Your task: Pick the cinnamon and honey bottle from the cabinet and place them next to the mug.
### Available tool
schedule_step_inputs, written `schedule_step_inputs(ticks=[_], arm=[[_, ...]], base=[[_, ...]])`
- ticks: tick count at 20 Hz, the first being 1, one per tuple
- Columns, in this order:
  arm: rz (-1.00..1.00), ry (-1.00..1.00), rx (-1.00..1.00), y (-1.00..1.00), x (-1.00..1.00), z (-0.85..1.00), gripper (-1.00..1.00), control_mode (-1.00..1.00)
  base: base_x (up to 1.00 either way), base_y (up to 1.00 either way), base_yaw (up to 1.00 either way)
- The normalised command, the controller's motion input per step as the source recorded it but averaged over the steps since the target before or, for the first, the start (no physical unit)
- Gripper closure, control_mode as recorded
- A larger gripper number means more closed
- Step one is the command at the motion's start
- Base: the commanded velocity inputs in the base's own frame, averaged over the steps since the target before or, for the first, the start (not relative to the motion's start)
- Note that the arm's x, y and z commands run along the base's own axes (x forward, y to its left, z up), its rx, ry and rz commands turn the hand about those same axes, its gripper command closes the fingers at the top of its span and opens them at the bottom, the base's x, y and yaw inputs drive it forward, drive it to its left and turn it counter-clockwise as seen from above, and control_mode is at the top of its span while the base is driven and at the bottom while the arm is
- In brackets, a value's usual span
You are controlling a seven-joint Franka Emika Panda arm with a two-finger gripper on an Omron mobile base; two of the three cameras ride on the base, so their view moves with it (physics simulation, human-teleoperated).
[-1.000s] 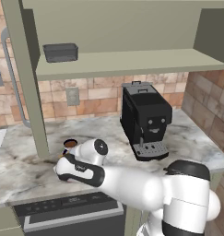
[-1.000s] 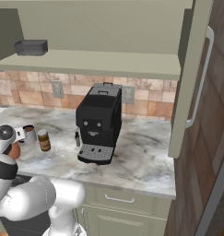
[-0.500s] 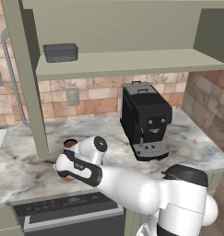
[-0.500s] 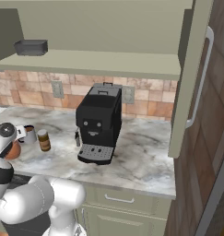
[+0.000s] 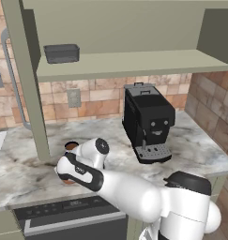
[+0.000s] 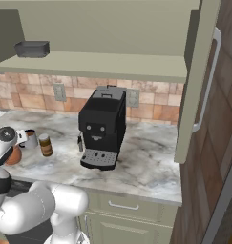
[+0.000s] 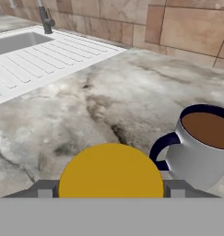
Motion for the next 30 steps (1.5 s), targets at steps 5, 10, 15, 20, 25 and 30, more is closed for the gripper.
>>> schedule_step_inputs(ticks=[5,10,15,20,25,30], arm=[[0.0,0.0,0.0,0.0,0.0,0.0,-1.0,-1.0],[0.0,0.0,0.0,0.0,0.0,0.0,-1.0,-1.0],[0.0,0.0,0.0,0.0,0.0,0.0,-1.0,-1.0],[0.0,0.0,0.0,0.0,0.0,0.0,-1.0,-1.0],[0.0,0.0,0.0,0.0,0.0,0.04,-1.0,-1.0],[0.0,0.0,0.0,0.0,0.0,0.42,-1.0,-1.0]], base=[[0.0,0.0,0.0],[0.0,0.0,0.0],[0.0,0.0,0.0],[0.0,0.0,0.0],[0.0,0.0,0.0],[0.0,0.0,0.0]])
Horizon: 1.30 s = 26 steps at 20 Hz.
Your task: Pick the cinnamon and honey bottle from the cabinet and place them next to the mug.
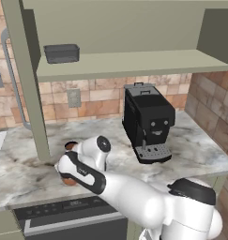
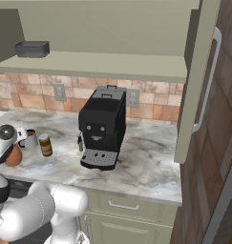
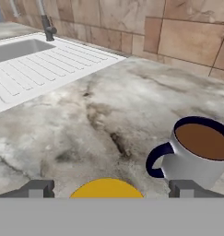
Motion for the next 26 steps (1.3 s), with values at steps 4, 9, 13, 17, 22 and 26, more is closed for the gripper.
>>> schedule_step_inputs(ticks=[4,9,13,17,22,26], arm=[[0.0,0.0,0.0,-0.08,0.0,0.43,-1.0,-1.0],[0.0,0.0,0.0,-0.23,0.0,0.47,-1.0,-1.0],[0.0,0.06,0.0,-0.4,-0.05,0.49,-1.0,-1.0],[-0.01,0.14,0.0,-0.47,-0.15,0.61,-1.0,-1.0],[-0.02,0.18,0.0,-0.48,-0.04,0.76,-1.0,-1.0],[-0.05,0.17,0.0,-0.54,0.0,0.71,-1.0,-1.0]], base=[[0.0,0.0,0.0],[0.0,0.0,0.0],[0.0,0.0,0.0],[0.0,0.0,0.0],[0.0,0.0,0.0],[0.0,0.0,0.0]])
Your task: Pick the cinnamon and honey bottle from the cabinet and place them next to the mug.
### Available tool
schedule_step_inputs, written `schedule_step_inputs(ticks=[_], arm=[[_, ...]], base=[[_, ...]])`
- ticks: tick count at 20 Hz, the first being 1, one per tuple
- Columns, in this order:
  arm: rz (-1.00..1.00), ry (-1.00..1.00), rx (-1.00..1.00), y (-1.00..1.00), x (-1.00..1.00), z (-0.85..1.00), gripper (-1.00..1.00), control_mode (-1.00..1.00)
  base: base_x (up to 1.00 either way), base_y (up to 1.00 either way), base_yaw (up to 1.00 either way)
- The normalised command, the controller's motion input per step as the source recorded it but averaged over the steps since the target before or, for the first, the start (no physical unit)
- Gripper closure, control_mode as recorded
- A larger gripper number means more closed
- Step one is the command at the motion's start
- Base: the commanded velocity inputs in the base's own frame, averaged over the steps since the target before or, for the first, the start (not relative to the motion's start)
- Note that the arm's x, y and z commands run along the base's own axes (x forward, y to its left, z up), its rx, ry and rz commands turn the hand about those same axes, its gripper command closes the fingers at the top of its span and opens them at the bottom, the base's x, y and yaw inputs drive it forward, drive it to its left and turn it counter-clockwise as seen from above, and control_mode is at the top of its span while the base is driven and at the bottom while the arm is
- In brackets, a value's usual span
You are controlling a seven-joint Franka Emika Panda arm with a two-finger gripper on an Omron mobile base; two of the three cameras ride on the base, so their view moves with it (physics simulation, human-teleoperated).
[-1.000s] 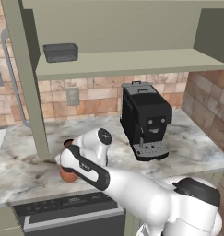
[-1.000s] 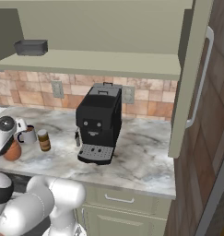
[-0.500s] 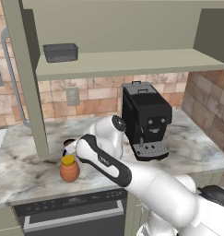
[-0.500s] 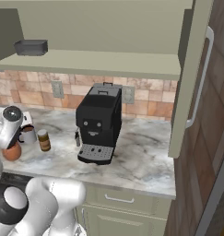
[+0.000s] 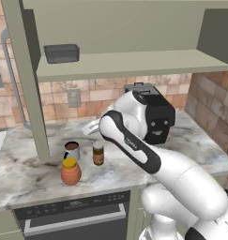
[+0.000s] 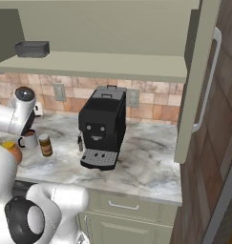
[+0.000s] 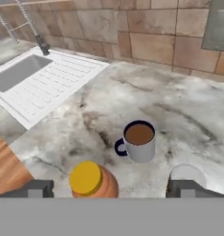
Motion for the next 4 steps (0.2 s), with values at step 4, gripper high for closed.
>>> schedule_step_inputs(ticks=[4], arm=[[-0.09,0.09,0.0,-0.49,0.0,0.38,-1.0,-1.0]], base=[[0.0,0.0,0.0]])
